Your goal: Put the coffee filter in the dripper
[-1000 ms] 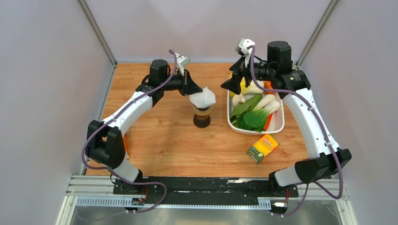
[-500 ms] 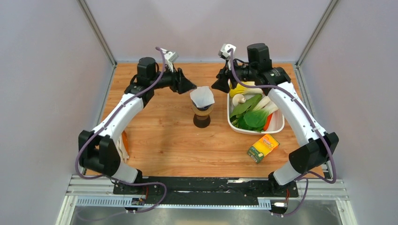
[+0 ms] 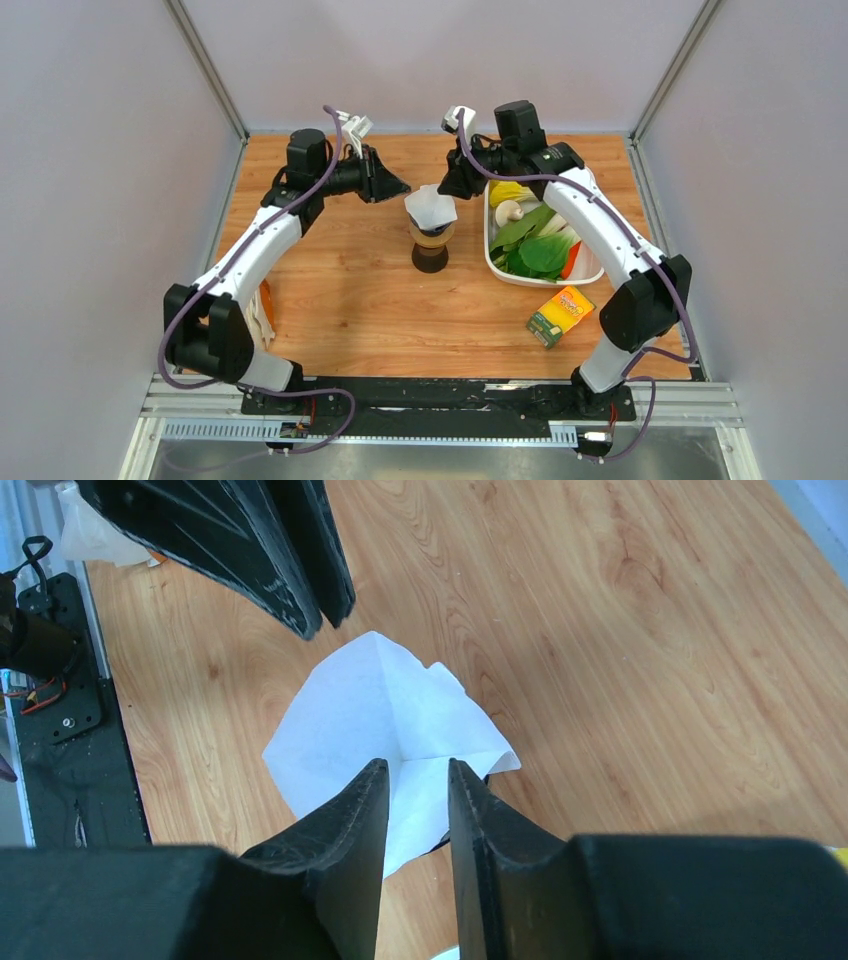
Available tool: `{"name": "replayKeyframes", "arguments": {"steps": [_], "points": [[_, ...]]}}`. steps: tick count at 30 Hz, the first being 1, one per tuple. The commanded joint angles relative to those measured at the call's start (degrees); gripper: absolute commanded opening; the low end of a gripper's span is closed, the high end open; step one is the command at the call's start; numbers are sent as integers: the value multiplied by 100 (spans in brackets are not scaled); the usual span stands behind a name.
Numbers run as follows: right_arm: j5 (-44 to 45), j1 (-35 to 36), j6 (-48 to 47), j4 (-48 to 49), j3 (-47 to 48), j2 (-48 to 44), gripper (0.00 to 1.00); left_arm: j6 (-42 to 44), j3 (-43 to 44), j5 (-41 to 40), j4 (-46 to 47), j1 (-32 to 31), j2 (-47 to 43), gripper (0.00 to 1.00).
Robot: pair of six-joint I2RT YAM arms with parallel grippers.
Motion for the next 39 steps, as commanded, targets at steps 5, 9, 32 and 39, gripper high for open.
{"name": "replayKeyframes", "arguments": {"steps": [5, 9, 32, 39], "points": [[-265, -108, 551, 313, -37, 301, 27, -539, -48, 583, 333, 3, 480, 24], [-334, -105, 604, 391, -214, 346, 26, -416, -151, 623, 264, -3, 517, 23], [-336, 138, 223, 377, -297, 274, 25, 494, -119, 542, -371, -188, 255, 47], [683, 570, -443, -408, 274, 334, 23, -494, -62, 601, 589, 233, -463, 67]]}}
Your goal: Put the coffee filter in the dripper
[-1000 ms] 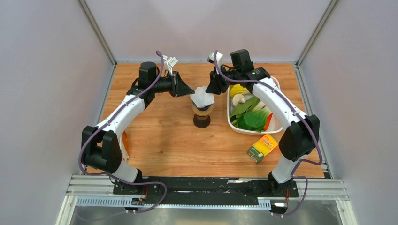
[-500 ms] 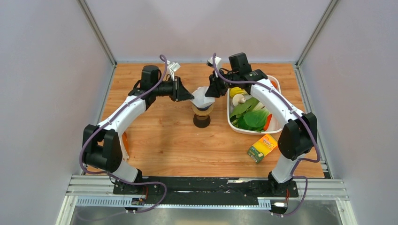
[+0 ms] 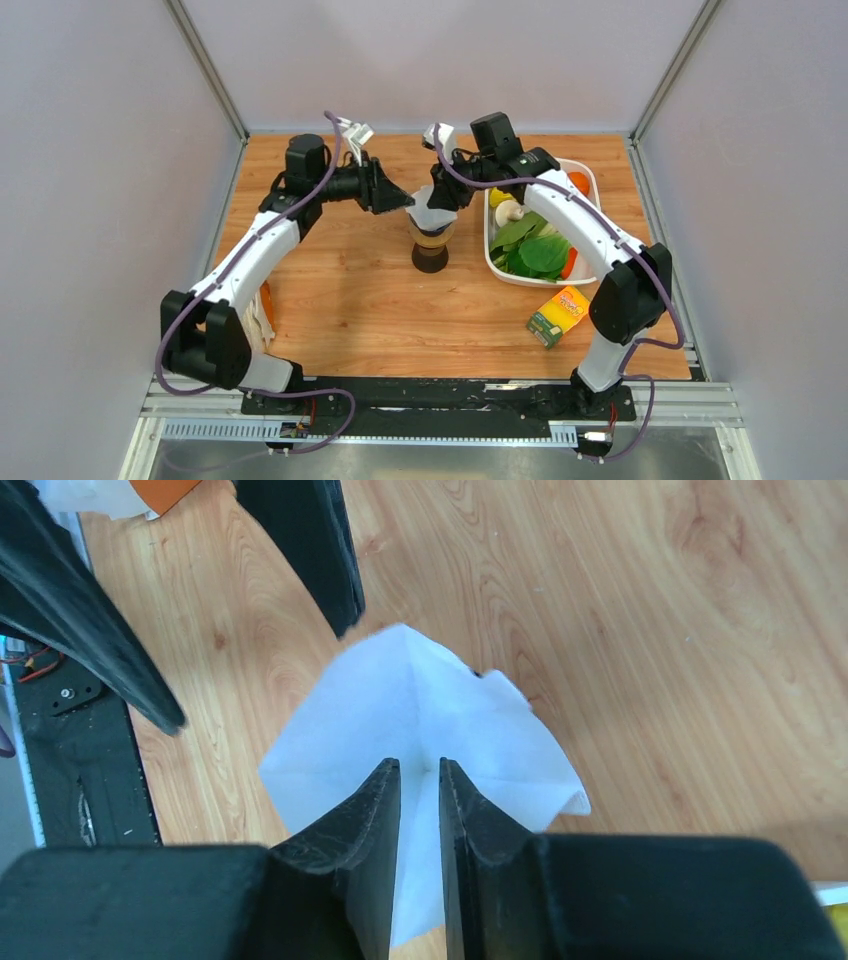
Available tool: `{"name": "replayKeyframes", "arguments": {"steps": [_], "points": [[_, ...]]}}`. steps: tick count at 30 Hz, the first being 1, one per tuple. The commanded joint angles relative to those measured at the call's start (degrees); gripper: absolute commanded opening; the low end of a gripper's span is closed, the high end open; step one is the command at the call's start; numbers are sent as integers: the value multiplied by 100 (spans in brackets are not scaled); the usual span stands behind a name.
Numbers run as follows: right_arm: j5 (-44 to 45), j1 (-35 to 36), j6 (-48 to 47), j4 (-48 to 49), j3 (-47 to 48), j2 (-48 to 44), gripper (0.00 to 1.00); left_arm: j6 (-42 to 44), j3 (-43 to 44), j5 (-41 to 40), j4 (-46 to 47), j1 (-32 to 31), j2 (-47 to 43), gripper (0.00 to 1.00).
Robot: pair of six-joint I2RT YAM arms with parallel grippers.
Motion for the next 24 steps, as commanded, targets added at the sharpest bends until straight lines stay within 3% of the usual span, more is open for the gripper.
{"name": "replayKeyframes", "arguments": {"steps": [1, 4, 8, 15, 24], "points": [[825, 353, -648, -506, 505, -77, 22, -758, 199, 120, 907, 406, -677, 67], [1210, 495, -782, -707, 683, 35, 16, -1221, 106, 52, 1190, 986, -916, 67], [1538, 644, -832, -1023, 1057, 382, 0, -1567, -42, -228, 1376, 1593, -1164, 65], [1871, 792, -1010, -1663, 1584, 1077, 0, -1473, -180, -505, 1195, 2085, -1364, 65], [1999, 875, -1198, -1852, 1306, 1300, 0, -1414, -557, -680, 1169, 2111, -1660, 64]]}}
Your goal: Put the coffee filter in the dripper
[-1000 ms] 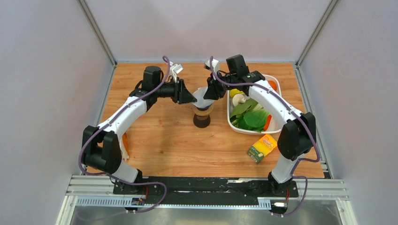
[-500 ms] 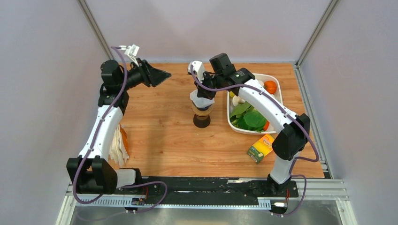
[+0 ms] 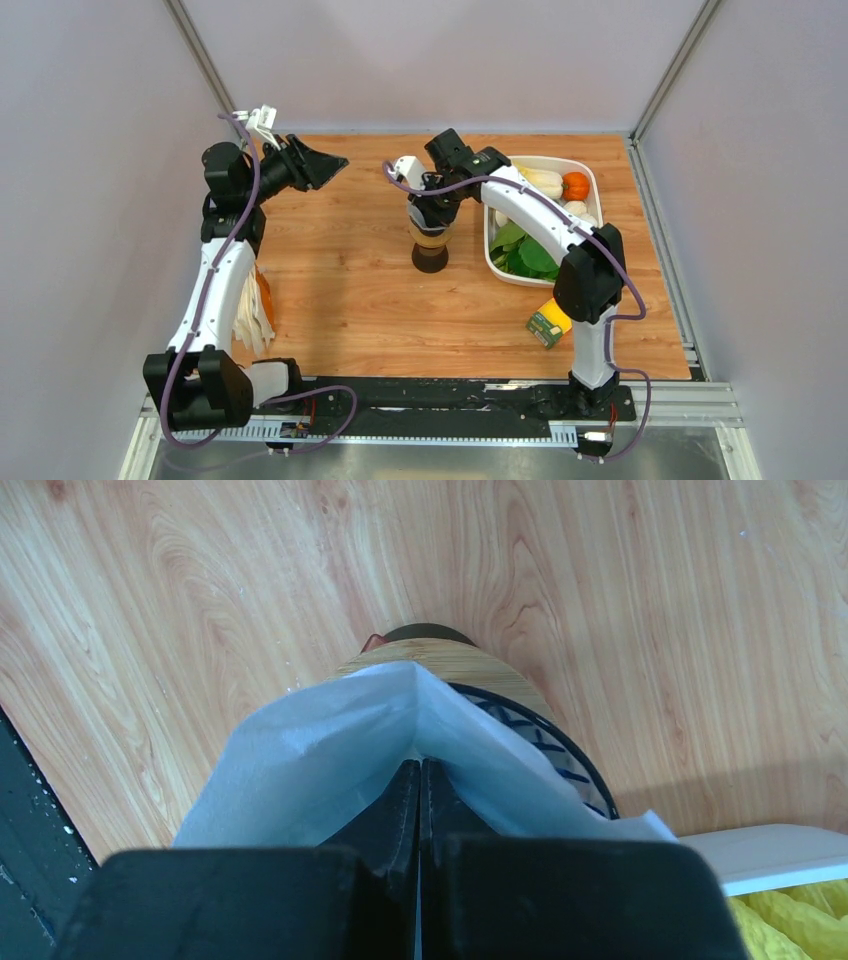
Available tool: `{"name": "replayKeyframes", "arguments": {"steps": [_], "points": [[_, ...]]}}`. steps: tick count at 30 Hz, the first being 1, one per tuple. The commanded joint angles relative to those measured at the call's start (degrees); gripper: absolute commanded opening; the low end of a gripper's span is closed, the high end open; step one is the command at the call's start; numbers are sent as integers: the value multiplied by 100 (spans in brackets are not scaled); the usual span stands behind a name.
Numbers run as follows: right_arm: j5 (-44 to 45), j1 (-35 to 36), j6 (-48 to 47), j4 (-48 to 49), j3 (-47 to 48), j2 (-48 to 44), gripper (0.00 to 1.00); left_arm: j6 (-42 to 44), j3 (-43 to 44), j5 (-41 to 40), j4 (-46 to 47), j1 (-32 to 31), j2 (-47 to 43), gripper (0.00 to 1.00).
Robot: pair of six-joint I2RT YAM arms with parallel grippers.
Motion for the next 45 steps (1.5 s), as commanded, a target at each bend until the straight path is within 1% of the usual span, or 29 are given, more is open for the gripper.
{"name": "replayKeyframes", "arguments": {"steps": [1, 6, 17, 25, 29, 32, 33, 34, 37, 39, 41, 43, 45], "points": [[136, 82, -137, -117, 34, 65, 0, -26, -125, -112, 107, 53, -280, 64], [123, 91, -92, -111, 145, 299, 0, 18, -162, -132, 35, 55, -315, 64], [140, 126, -123, -124, 147, 475, 0, 113, -229, -131, -80, 53, -349, 64], [109, 244, -113, -221, 507, 307, 0, 115, -264, -121, -48, 56, -319, 64], [148, 261, -106, -232, 542, 206, 0, 61, -382, -75, 43, 54, -271, 62], [195, 261, -133, -246, 519, 181, 0, -261, -586, 97, 289, 51, -221, 55], [199, 261, -131, -246, 516, 174, 0, -363, -733, 137, 508, 48, -218, 53], [200, 261, -136, -252, 516, 177, 0, -592, -828, 223, 639, 48, -210, 48], [224, 261, -143, -259, 518, 177, 0, -1052, -1305, 356, 1250, 29, -193, 39], [235, 261, -140, -254, 504, 192, 0, -1405, -1567, 448, 1610, -16, -137, 31], [233, 260, -145, -258, 505, 221, 0, -1732, -1771, 463, 1903, -128, -20, 26], [242, 261, -141, -253, 519, 250, 0, -2131, -1940, 477, 2240, -296, 101, 23], [244, 261, -150, -256, 531, 269, 0, -2287, -2081, 444, 2491, -508, 172, 20]]}}
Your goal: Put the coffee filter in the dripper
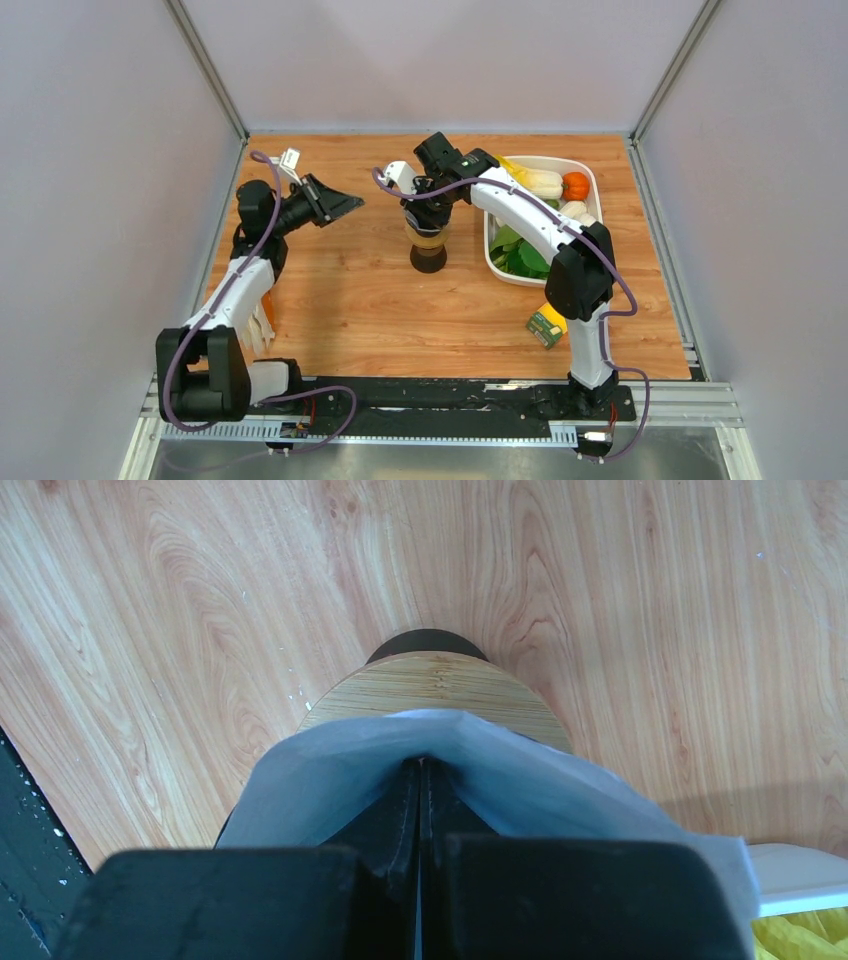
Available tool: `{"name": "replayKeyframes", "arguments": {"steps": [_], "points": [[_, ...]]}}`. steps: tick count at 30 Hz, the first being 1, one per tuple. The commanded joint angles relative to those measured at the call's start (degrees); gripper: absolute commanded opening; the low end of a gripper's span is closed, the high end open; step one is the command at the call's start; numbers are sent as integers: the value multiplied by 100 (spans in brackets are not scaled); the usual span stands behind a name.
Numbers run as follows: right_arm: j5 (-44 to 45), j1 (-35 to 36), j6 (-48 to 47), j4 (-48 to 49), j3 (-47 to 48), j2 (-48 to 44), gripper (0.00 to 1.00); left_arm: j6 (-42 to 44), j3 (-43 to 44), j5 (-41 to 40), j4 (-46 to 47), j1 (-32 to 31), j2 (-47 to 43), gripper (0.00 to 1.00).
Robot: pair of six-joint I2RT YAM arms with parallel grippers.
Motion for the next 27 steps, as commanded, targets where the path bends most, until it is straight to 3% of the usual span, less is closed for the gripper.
{"name": "replayKeyframes", "arguments": {"steps": [1, 9, 27], "points": [[76, 40, -51, -72, 240, -11, 0, -763, -222, 139, 1051, -446, 171, 19], [98, 40, -46, -67, 232, -2, 0, -1086, 108, 632, 1622, -900, 958, 10], [82, 40, 44, -34, 163, -37, 0, -1392, 395, 831, 2114, -1274, 1533, 9]]}}
